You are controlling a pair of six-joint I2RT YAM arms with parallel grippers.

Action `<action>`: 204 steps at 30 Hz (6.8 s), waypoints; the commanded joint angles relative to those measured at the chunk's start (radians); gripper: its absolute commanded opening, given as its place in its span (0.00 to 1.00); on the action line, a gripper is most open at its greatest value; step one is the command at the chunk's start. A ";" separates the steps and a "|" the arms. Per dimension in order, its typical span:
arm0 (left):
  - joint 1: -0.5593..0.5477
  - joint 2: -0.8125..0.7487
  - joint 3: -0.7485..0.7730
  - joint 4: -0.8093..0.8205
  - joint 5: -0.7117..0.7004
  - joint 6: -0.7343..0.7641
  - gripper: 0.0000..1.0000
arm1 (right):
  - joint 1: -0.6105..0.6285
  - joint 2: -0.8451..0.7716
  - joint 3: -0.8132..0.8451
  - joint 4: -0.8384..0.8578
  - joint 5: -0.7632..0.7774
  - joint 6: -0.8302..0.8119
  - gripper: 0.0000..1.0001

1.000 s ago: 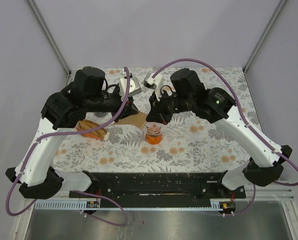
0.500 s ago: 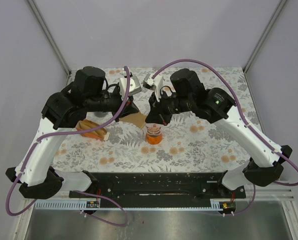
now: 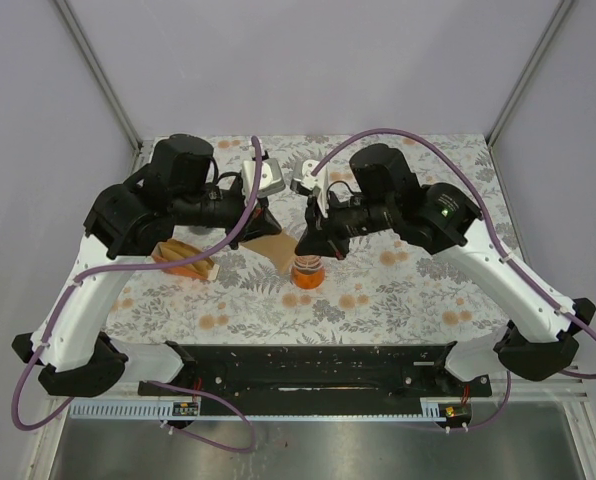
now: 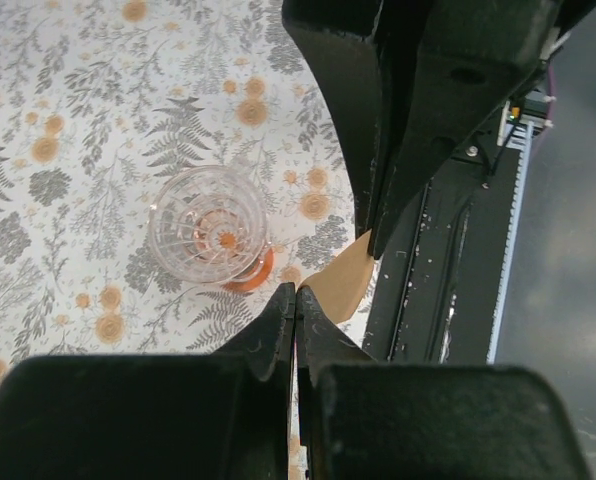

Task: Place the coffee filter in the dripper

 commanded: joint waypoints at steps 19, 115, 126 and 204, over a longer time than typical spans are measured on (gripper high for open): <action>0.000 -0.021 0.019 0.007 0.149 0.059 0.29 | 0.008 -0.064 -0.046 0.002 -0.112 -0.110 0.00; 0.022 -0.149 0.055 0.138 0.245 -0.218 0.00 | 0.008 -0.209 -0.440 0.893 -0.155 0.425 0.68; 0.074 -0.187 -0.007 0.166 0.258 -0.260 0.15 | 0.027 -0.164 -0.442 0.995 -0.266 0.396 0.00; 0.204 -0.287 -0.418 0.074 0.488 -0.097 0.00 | 0.134 -0.143 -0.374 0.329 -0.277 -0.054 0.00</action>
